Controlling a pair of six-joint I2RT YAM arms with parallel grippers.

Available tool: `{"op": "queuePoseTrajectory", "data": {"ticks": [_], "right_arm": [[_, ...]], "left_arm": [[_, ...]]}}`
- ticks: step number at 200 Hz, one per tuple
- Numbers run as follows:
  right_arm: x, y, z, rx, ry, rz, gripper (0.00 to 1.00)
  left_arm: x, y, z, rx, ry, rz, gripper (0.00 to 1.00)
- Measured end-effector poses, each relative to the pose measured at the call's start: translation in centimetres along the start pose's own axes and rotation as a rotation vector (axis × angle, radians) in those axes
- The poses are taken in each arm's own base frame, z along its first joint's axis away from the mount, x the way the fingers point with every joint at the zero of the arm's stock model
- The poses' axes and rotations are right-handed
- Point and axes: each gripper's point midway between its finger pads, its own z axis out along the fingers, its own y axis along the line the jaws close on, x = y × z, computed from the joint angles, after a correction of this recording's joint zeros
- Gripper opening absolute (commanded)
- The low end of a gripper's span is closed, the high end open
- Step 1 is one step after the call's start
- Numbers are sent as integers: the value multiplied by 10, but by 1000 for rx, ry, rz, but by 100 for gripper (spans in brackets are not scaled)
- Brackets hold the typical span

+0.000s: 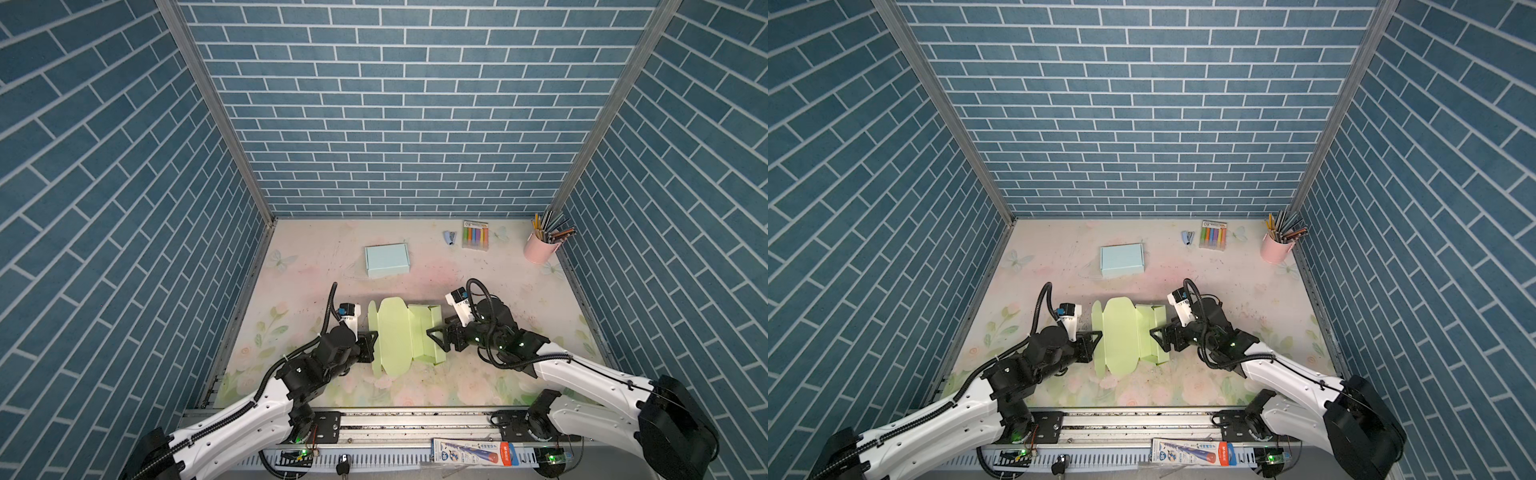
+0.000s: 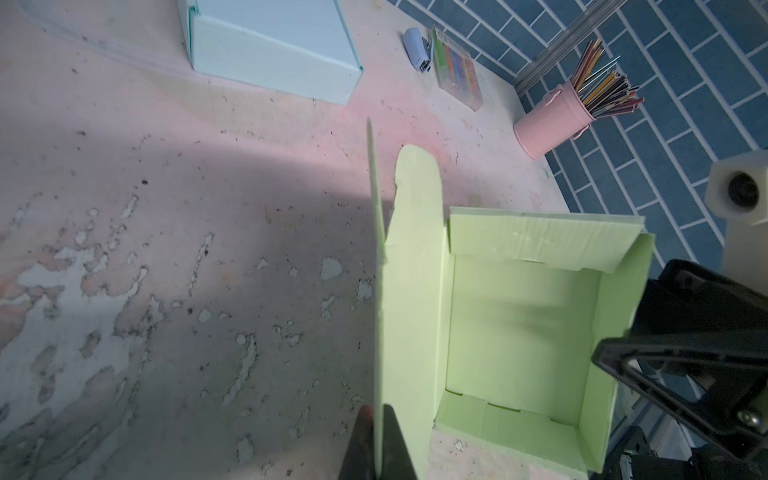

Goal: Fold the paper box

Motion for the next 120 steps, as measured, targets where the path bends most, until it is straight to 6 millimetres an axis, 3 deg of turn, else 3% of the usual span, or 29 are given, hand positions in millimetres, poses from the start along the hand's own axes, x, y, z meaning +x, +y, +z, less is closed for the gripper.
{"op": "queuePoseTrajectory", "data": {"ticks": [45, 86, 120], "right_arm": [[-8, 1, -22, 31, -70, -46, 94], [-42, 6, -47, 70, -235, -162, 93], [-75, 20, -54, 43, -369, -339, 93]], "left_arm": [[-34, -13, -6, -52, 18, 158, 0], [-44, -41, -5, -10, 111, 315, 0], [-53, -69, 2, 46, 215, 445, 0]]}}
